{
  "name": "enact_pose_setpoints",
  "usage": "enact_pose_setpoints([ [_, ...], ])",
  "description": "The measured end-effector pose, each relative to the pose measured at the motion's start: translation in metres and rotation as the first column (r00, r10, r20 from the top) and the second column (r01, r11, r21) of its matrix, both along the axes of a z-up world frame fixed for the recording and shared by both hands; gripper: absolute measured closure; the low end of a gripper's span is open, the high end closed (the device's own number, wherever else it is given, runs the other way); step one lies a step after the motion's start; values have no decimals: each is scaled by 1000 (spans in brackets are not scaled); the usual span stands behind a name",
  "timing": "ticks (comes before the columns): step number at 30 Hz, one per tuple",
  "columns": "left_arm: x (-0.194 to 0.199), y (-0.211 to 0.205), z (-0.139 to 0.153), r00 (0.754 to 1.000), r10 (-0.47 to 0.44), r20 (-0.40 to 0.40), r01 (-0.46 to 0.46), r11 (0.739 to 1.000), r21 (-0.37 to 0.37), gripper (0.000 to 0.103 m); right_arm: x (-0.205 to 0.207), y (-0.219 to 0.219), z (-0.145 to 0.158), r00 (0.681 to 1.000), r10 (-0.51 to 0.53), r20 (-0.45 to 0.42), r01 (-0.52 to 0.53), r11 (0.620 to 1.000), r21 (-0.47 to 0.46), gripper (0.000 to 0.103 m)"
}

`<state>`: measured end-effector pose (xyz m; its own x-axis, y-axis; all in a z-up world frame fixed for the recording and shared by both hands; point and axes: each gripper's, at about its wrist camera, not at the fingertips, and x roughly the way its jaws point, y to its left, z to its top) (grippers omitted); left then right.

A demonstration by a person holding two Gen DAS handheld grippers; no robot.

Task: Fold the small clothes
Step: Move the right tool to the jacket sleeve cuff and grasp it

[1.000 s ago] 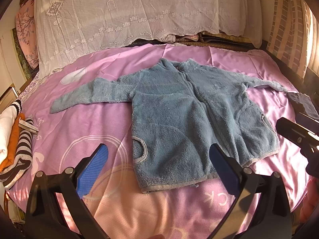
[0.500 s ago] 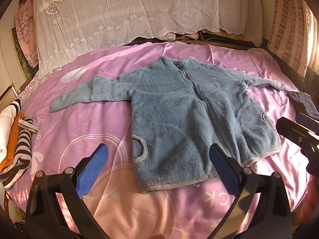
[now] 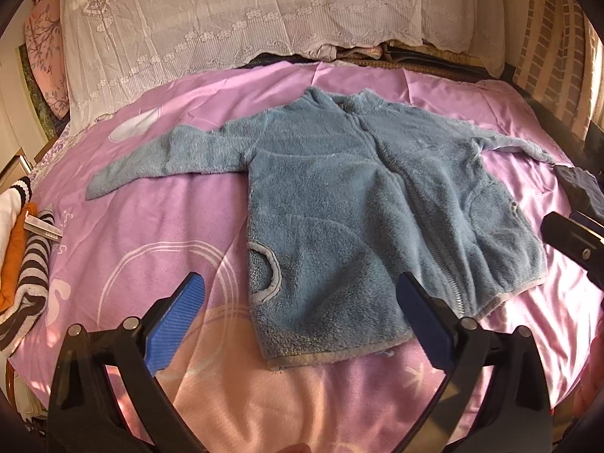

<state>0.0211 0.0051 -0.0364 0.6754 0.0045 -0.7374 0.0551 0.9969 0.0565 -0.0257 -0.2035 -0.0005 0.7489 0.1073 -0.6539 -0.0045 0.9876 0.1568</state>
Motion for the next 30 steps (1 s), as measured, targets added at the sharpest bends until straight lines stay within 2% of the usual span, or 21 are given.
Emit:
enact_pose_setpoints([
  [5, 23, 9, -18, 1000, 18, -21, -18, 1000, -12, 4, 20, -25, -21, 998, -61, -21, 62, 997, 48, 3],
  [10, 54, 17, -32, 998, 44, -41, -42, 999, 31, 4, 47, -64, -41, 988, -135, -71, 143, 982, 123, 3],
  [14, 83, 23, -35, 997, 45, -64, -44, 999, 27, 4, 81, -97, -45, 977, -176, -117, 194, 968, 159, 3],
  [17, 106, 23, -32, 997, 43, -57, -40, 998, 47, 4, 110, -124, -41, 970, -210, -121, 230, 955, 186, 3],
  [23, 149, 20, -10, 998, 52, -31, -50, 998, 35, 4, 166, -179, -48, 952, -280, -123, 305, 896, 322, 3],
  [28, 183, 7, -3, 999, 33, -12, -33, 999, 21, 4, 184, -213, -78, 925, -348, -155, 379, 808, 452, 4],
  [29, 191, 6, -8, 999, 30, -23, -30, 999, 15, 4, 181, -216, -83, 928, -346, -136, 368, 800, 474, 3],
  [30, 197, 5, -13, 999, 31, -35, -31, 999, 9, 4, 179, -217, -84, 932, -350, -95, 352, 809, 470, 3],
])
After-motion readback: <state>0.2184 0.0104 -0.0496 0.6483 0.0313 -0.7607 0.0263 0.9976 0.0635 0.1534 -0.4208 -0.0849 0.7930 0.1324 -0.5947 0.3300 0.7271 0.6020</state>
